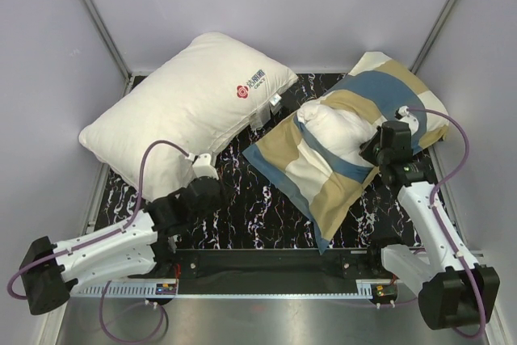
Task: Remove the pillowcase from the pillow
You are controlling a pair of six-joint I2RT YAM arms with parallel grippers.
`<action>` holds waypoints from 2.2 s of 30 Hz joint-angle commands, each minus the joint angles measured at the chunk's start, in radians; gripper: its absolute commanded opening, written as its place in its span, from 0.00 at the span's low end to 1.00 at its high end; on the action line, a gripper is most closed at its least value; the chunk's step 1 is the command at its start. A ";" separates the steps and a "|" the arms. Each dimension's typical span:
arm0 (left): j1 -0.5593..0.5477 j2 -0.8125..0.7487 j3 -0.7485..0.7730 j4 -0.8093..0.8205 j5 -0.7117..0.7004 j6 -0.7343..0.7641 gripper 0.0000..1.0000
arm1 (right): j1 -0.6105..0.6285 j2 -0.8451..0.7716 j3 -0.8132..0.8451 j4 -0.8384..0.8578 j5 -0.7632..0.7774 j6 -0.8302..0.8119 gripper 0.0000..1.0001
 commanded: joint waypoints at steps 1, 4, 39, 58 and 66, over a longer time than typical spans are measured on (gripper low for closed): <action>0.001 0.010 0.007 0.057 -0.020 -0.004 0.00 | 0.005 -0.041 0.017 0.012 0.004 -0.028 0.00; -0.001 0.095 0.076 0.121 0.038 0.022 0.00 | 0.005 -0.045 -0.026 0.039 -0.031 -0.017 0.00; -0.131 0.799 0.603 0.338 0.324 0.007 0.00 | 0.033 -0.119 -0.225 0.114 -0.105 0.014 0.00; -0.151 0.265 0.064 0.319 0.169 -0.081 0.00 | -0.005 0.311 -0.012 0.245 -0.038 -0.018 0.00; -0.153 0.404 0.197 0.410 0.208 -0.007 0.00 | -0.005 0.232 -0.072 0.265 -0.099 -0.003 0.00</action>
